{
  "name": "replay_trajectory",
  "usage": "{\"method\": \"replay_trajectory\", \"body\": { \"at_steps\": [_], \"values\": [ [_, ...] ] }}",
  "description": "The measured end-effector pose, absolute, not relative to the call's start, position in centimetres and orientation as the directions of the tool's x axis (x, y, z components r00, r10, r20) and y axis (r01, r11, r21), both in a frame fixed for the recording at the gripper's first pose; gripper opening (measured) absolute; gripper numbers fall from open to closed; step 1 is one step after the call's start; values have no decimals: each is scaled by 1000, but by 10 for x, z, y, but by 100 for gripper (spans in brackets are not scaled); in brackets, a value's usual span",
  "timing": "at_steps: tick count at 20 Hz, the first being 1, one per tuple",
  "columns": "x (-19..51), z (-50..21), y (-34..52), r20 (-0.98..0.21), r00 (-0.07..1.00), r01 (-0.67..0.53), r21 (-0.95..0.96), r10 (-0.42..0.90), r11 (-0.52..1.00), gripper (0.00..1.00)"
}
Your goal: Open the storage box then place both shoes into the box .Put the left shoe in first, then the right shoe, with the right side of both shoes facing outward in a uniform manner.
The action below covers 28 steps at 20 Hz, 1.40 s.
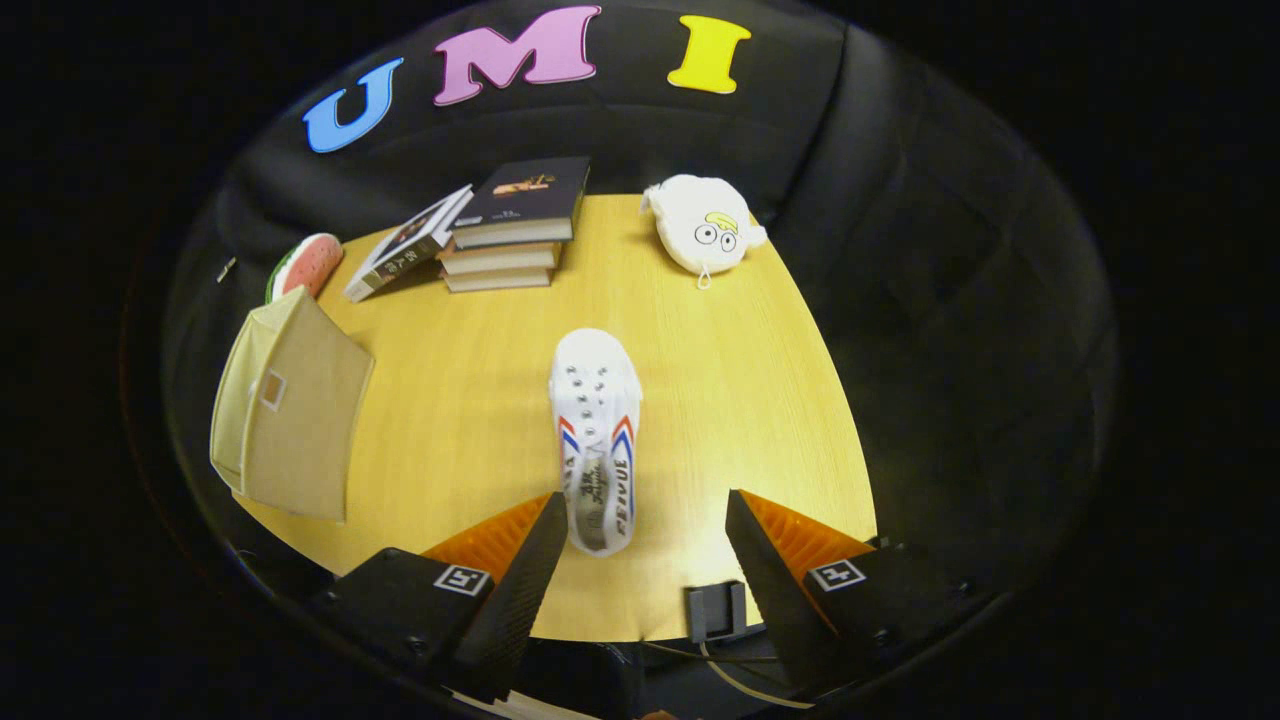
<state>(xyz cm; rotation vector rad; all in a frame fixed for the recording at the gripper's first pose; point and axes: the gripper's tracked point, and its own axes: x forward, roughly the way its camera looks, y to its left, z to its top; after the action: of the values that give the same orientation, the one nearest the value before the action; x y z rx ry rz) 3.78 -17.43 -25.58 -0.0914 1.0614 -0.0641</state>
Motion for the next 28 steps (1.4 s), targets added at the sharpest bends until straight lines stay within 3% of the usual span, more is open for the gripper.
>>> {"method": "replay_trajectory", "body": {
  "at_steps": [8, 15, 22, 26, 28],
  "values": [
    [69, -343, -182, -933, 361, -137, -47, 5, 989, 98],
    [63, -332, -165, -943, 288, -122, 136, 166, 983, 99],
    [81, -360, -168, -950, 294, -187, 53, 108, 981, 99],
    [98, -365, -172, -936, 332, -123, 80, 117, 989, 100],
    [98, -374, -166, -945, 297, -122, 102, 134, 987, 100]
  ]
}}
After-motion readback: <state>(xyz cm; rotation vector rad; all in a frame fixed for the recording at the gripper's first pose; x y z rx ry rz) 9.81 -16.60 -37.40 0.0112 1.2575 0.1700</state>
